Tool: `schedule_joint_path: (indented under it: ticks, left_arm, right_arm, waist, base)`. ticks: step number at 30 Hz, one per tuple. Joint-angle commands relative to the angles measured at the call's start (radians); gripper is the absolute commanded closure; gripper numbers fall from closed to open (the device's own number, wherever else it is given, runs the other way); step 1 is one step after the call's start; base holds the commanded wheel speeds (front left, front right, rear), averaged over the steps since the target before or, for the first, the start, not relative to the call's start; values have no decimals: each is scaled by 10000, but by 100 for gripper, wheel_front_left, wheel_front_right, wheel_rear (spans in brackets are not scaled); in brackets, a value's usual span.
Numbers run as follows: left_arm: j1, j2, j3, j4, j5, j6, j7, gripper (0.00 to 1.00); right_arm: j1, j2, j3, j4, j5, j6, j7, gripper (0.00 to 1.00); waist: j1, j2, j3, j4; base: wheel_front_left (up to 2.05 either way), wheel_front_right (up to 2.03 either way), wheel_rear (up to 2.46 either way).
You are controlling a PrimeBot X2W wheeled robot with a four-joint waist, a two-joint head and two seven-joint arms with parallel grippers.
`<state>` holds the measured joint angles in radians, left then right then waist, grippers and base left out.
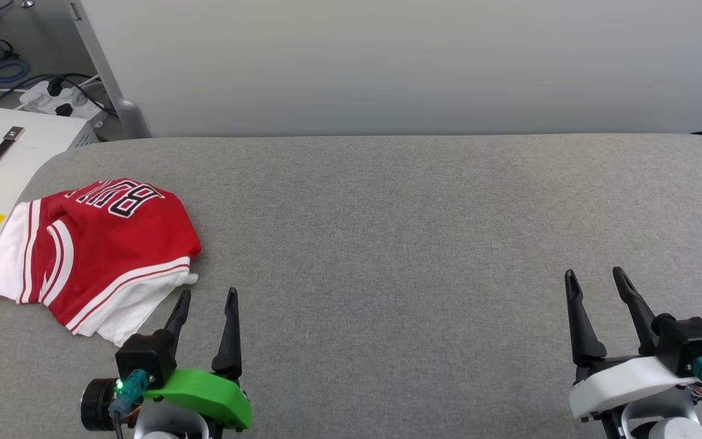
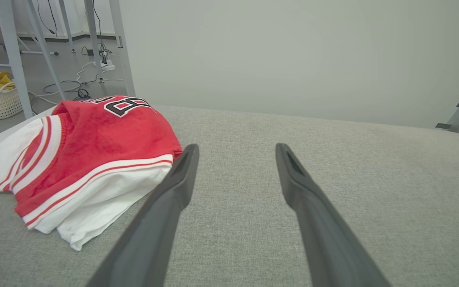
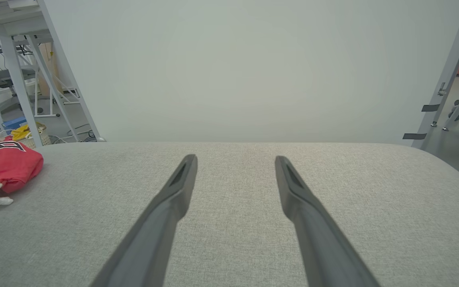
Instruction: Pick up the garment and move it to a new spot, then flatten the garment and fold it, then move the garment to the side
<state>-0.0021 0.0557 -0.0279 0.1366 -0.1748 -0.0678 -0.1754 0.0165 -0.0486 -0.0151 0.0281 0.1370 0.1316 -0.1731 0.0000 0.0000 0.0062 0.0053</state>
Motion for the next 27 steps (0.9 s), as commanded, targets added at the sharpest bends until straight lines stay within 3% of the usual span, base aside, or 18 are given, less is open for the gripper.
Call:
schedule_joint_path:
  ticks: [1,18,27]
  left_arm:
    - [74,-40,-14,100,-167,-107,-129,0]
    - [177,-48,41,325,-483,-237,-523,0]
    - [22,-52,58,422,-570,-284,-712,0]
  right_arm:
    - [-92,-13,8,108,80,-7,-162,0]
    - [-128,-14,-44,388,388,-8,-551,0]
    - [-96,-15,212,263,513,-9,-737,0]
  waist:
    - [0,0,0,34]
    - [0,0,-57,142]
    - [0,0,39,1059]
  base:
    - [0,0,0]
    - [0,0,0]
    - [0,0,0]
